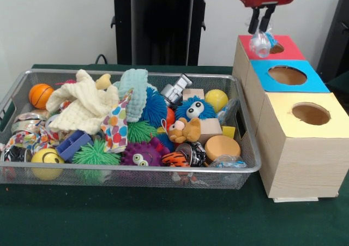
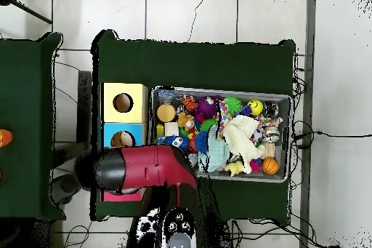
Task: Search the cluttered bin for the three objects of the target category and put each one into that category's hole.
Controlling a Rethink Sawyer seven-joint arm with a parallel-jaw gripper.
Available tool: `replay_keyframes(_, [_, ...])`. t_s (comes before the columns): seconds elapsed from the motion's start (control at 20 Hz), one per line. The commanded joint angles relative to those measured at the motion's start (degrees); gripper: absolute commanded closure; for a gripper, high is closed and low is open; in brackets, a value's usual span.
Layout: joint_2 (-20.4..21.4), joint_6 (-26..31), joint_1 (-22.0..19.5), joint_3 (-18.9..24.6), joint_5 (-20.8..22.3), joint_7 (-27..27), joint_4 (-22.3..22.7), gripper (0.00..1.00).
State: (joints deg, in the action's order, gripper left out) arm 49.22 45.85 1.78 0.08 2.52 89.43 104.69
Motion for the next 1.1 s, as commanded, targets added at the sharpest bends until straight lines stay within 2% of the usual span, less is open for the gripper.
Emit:
replay_keyframes(0.05, [-2.11, 8.43, 2.42, 2.33, -4.57, 14.94, -5.36, 1.0])
replay_keyframes(0.3, [-3.75, 4.77, 3.46, 2.21, -7.01, 15.39, -4.67, 1.0])
replay_keyframes(0.7, [-6.18, 0.15, 3.48, 1.43, -7.31, 12.59, -3.81, 1.0])
replay_keyframes(1.1, [-5.96, 0.79, -0.08, 1.94, -6.07, 7.16, -2.85, 1.0])
